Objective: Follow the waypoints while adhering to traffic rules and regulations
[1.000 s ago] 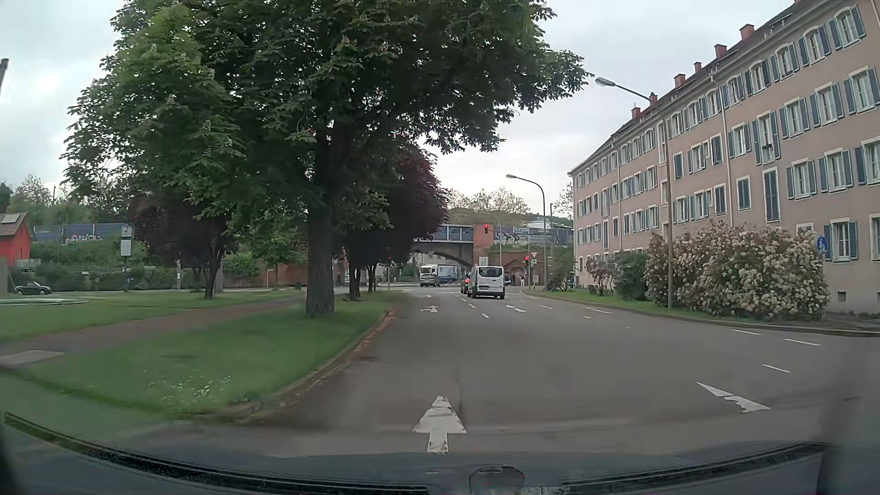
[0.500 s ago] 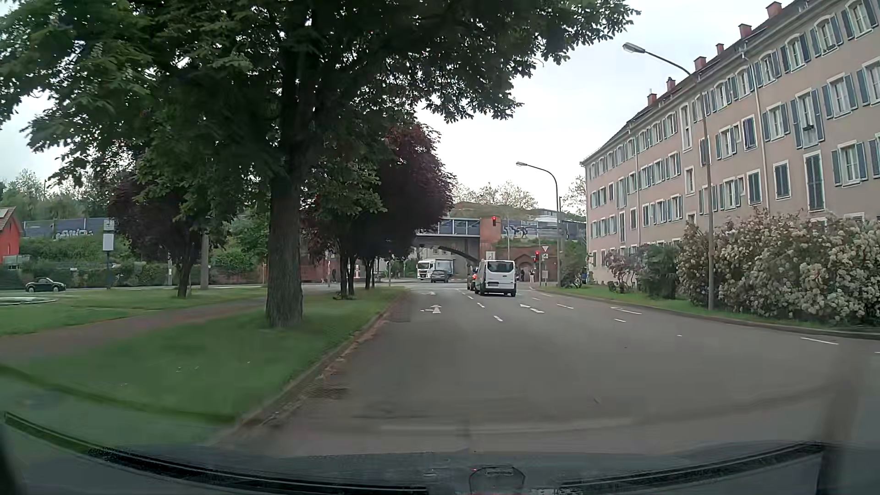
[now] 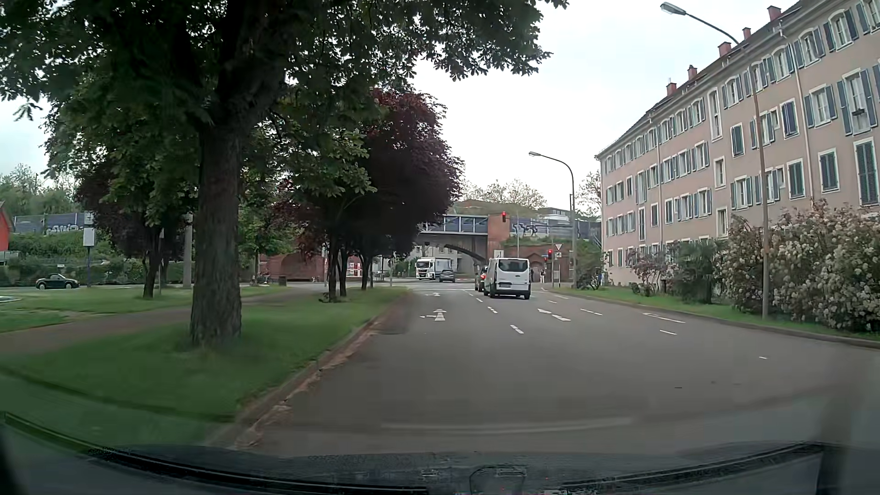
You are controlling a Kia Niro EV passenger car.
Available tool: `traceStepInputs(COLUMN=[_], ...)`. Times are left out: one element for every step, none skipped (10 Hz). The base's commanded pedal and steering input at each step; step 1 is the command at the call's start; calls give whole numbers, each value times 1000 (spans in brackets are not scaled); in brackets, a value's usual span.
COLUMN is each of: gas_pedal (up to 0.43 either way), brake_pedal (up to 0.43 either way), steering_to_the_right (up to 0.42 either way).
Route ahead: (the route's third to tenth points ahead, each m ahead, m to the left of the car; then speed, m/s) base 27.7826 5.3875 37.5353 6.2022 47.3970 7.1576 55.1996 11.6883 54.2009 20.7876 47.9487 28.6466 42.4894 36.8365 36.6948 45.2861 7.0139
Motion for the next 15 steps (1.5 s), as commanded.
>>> traceStepInputs(gas_pedal=[0,0,0,0,0,0,0,0,0,0,0,0,0,0,0], brake_pedal=[0,0,0,0,0,0,0,0,0,0,0,0,0,0,0], steering_to_the_right=[-11,-10,-8,-10,-12,-12,-11,-11,-11,-12,-11,-9,-9,-9,-9])
